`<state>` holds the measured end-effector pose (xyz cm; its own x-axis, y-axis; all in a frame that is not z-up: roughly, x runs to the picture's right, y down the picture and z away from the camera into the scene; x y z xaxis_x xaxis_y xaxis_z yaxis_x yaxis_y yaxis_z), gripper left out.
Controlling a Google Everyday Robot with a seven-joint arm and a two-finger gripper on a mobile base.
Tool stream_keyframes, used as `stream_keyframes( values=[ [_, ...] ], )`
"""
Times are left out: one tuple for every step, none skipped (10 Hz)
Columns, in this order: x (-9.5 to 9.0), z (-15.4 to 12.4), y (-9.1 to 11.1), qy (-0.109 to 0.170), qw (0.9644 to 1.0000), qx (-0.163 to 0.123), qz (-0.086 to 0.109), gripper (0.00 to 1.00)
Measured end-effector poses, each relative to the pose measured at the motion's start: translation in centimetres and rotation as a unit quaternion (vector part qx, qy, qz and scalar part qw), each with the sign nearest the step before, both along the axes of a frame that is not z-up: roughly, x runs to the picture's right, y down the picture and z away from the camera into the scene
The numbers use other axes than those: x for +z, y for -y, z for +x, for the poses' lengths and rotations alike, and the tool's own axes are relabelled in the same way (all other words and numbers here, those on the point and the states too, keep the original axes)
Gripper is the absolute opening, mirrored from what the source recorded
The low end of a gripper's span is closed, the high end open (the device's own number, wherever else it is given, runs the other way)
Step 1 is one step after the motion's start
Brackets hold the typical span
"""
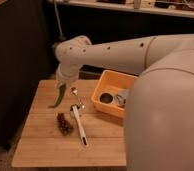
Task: Place pepper in table surface
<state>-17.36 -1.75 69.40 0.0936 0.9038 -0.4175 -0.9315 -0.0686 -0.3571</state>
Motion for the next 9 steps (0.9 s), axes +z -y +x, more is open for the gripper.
stream_keyframes(
  values=[
    [-0.9,-1.9,-1.3,0.02,0.9996,-0.018,0.007,0.0],
    [-1.5,-3.2,-2.9,0.037,0.9986,-0.036,0.011,0.0],
    [-1.4,-3.9,-4.8,0.052,0.9972,-0.053,0.012,0.0],
    [-0.8,-4.4,-6.4,0.065,0.9959,-0.062,0.01,0.0],
    [0.4,-4.6,-8.1,0.076,0.9945,-0.071,0.011,0.0],
    [1.6,-4.9,-10.1,0.09,0.9924,-0.082,0.012,0.0],
    [2.2,-6.1,-12.3,0.108,0.989,-0.1,0.015,0.0],
    [2.6,-7.3,-14.1,0.125,0.9844,-0.122,0.022,0.0],
    [2.7,-8.6,-15.6,0.143,0.9789,-0.143,0.026,0.0]
  ],
)
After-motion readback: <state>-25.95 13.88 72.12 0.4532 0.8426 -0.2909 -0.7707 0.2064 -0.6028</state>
